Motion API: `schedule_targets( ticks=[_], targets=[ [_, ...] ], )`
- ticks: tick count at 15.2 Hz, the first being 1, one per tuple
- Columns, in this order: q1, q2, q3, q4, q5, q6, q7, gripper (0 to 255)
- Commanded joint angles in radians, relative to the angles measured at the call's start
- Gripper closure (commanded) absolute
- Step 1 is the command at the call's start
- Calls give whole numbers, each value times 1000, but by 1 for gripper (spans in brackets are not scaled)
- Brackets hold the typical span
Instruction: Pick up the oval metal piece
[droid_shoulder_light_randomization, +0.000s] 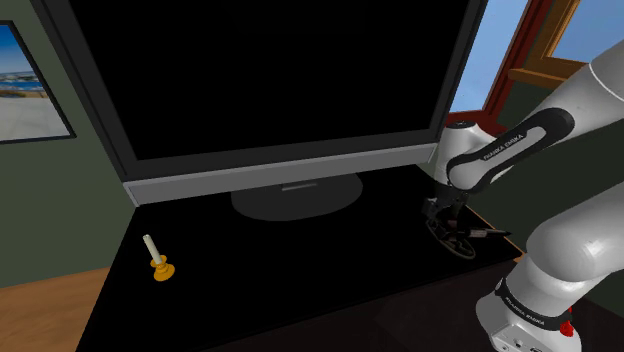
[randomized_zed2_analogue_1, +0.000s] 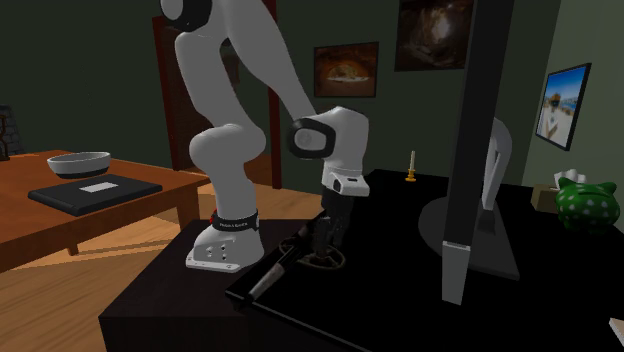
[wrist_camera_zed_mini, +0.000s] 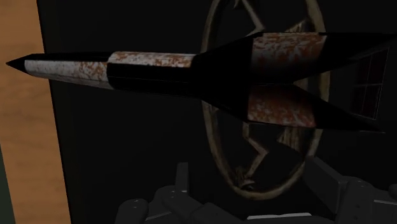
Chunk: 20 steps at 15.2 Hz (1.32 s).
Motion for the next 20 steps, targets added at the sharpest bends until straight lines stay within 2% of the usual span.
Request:
schedule_targets(
  ticks=[1, 5, 6, 14, 20],
  targets=[
    [-7, 42, 0, -5, -14, 48, 12, 0],
    [-16, 97, 2, -6, -32, 104, 29, 0],
    [-17, 102, 1, -5, -34, 109, 29, 255],
    [-21, 113, -1, -3, -39, 117, 28, 255],
    [-2, -8, 1, -1, 2, -5, -2, 255]
  ],
)
